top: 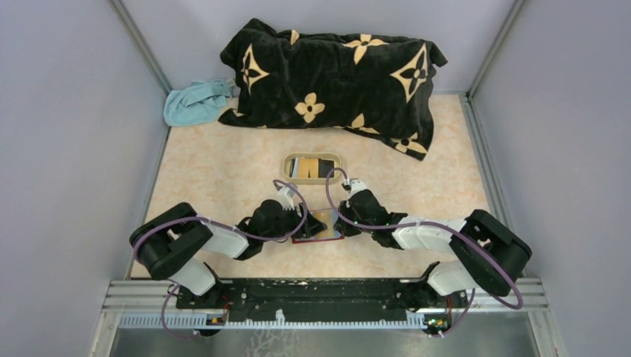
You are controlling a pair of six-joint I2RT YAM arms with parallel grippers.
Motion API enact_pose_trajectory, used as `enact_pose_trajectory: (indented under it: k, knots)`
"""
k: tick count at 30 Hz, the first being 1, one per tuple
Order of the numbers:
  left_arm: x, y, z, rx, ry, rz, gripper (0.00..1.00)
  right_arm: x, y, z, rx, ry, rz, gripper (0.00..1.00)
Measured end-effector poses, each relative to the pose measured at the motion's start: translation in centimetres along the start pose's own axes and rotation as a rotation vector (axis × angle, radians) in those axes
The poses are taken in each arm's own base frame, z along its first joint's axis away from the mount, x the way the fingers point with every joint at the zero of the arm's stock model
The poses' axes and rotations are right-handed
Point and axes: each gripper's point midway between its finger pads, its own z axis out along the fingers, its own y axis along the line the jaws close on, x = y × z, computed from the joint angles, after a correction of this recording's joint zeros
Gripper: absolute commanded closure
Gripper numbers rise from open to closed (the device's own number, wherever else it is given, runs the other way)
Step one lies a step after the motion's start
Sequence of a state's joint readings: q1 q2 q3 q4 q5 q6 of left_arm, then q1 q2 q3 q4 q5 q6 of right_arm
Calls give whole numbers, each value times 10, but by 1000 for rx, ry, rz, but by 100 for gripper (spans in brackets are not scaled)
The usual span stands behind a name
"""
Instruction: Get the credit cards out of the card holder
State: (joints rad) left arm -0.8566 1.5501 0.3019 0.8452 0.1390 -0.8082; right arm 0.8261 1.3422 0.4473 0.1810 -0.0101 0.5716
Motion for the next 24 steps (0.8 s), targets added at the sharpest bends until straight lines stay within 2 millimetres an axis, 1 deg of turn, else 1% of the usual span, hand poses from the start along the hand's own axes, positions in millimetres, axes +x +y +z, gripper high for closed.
enact_pose_trajectory:
  k: [4, 9, 11, 15, 19, 21, 22, 24]
  knots:
    - [-1, 1, 1, 0, -8, -4, 37, -2, 4, 6, -23, -9, 8, 100]
    - [-3, 4, 1, 0, -21, -13, 46, -3, 5, 8, -41, -24, 19, 100]
    - [-2, 5, 1, -2, -23, -17, 54, -2, 6, 8, -49, -33, 22, 100]
    - [-1, 11, -1, -21, -31, -26, 66, -2, 6, 9, -59, -42, 31, 100]
    - [-1, 17, -5, -51, -40, -31, 84, -2, 8, 10, -70, -46, 37, 100]
    - [-2, 19, -7, -62, -47, -33, 97, -2, 9, 11, -75, -48, 38, 100]
    - [-2, 19, -8, -65, -50, -34, 100, -2, 9, 11, -78, -47, 40, 100]
    - [-4, 19, -8, -66, -56, -36, 100, -2, 9, 12, -80, -47, 42, 100]
